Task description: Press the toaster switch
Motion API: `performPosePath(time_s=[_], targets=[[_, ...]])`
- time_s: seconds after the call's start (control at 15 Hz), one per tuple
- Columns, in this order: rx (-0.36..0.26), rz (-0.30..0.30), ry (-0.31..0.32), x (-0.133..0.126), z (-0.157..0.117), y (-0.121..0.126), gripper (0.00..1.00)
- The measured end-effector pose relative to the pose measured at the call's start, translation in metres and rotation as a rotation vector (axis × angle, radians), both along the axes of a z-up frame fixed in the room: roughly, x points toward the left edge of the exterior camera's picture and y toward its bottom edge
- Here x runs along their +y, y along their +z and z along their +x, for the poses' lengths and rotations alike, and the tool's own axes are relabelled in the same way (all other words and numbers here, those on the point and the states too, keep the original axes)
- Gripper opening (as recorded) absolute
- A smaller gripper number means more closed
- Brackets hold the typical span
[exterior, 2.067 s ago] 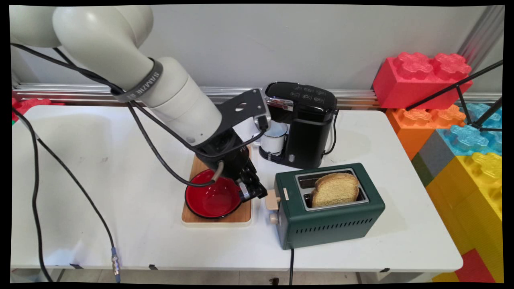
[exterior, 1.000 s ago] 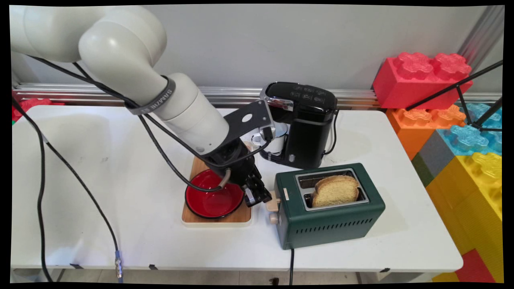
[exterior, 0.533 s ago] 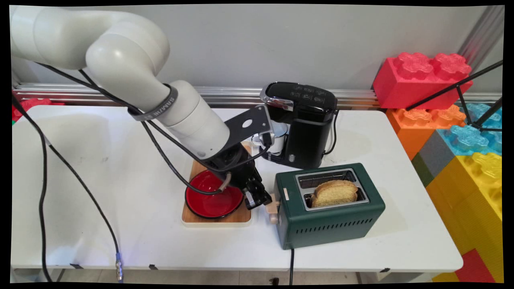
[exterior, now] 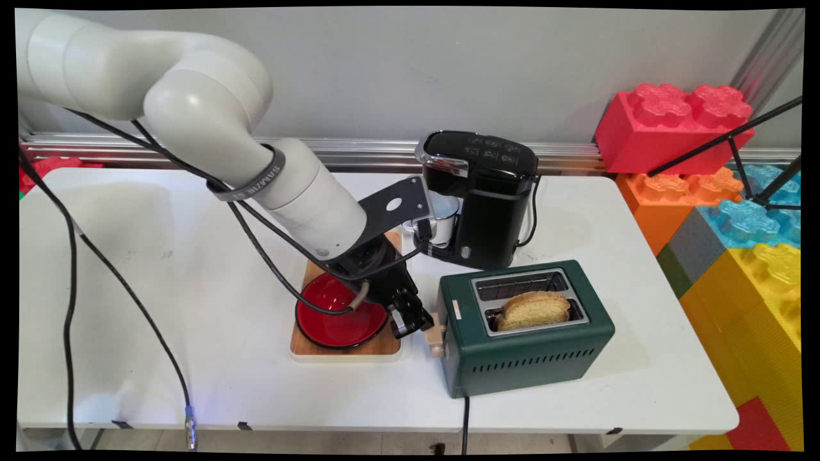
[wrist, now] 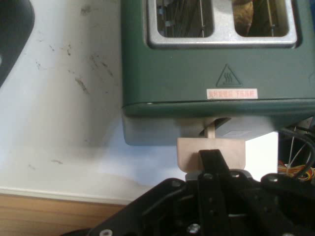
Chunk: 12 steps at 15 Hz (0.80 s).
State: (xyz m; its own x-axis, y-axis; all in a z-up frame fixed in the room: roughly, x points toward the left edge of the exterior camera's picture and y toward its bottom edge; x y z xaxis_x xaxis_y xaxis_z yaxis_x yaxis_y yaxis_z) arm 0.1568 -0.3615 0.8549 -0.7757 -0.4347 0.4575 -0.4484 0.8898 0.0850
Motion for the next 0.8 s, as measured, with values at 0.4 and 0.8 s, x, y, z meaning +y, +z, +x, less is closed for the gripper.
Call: performPosePath(time_s=[0.4, 0.8], targets=[[0.005, -0.004, -0.001, -0.002, 0.0, -0.008, 0.0], [0.012, -0.006, 0.002, -0.002, 0.002, -0.014, 0.0]])
